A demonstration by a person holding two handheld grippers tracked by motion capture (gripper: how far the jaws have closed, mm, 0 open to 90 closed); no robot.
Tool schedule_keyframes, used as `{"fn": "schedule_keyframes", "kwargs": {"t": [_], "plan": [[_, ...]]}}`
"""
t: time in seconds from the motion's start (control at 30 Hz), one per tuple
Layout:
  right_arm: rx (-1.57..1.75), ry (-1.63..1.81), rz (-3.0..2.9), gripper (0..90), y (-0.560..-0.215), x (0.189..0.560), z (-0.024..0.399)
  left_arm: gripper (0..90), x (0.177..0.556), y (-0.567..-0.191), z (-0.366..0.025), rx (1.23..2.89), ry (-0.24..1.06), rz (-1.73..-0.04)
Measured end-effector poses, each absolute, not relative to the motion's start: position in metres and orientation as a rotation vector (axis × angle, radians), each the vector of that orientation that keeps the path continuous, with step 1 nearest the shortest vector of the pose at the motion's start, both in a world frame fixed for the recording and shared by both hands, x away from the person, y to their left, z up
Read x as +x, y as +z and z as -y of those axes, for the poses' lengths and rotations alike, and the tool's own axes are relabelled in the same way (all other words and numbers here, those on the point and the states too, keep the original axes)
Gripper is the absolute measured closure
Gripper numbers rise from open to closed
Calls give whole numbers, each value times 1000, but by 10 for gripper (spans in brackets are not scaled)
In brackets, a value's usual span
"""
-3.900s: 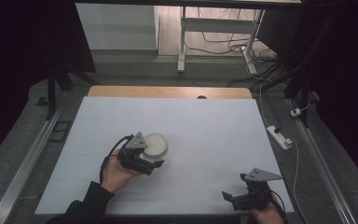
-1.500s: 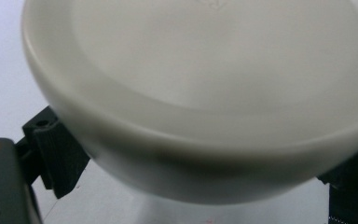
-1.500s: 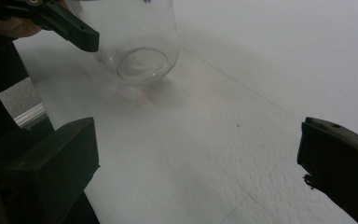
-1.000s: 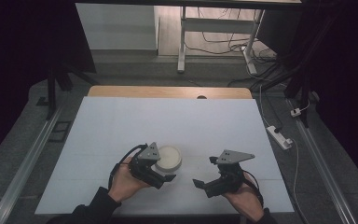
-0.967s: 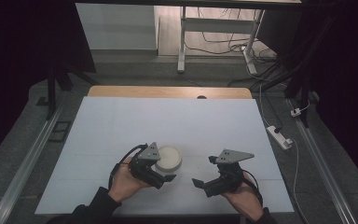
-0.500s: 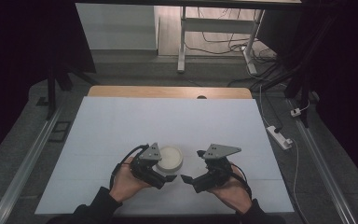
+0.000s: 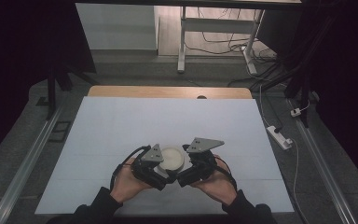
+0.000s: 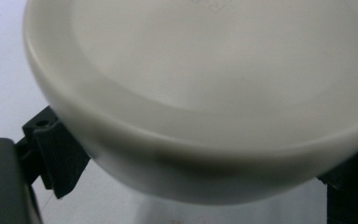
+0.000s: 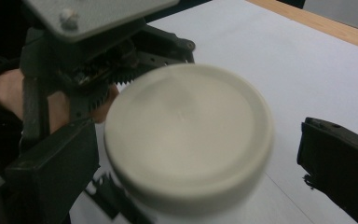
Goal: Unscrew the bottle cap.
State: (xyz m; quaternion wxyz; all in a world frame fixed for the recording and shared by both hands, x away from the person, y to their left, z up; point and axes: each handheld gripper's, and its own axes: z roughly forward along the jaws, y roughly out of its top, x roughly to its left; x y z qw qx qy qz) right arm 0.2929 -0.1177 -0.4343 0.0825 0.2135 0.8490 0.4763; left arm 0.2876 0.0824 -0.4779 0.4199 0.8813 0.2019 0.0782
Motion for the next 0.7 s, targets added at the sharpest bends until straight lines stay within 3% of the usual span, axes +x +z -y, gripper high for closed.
{"fn": "schedule_keyframes", "kwargs": {"t": [0.5, 0.7], "plan": [[567, 1451, -2559, 67, -443, 299, 103, 76, 286, -475, -83, 2183, 175, -497], [510, 1486, -2611, 71, -441, 302, 107, 76, 287, -473, -85, 2202, 140, -415]]}}
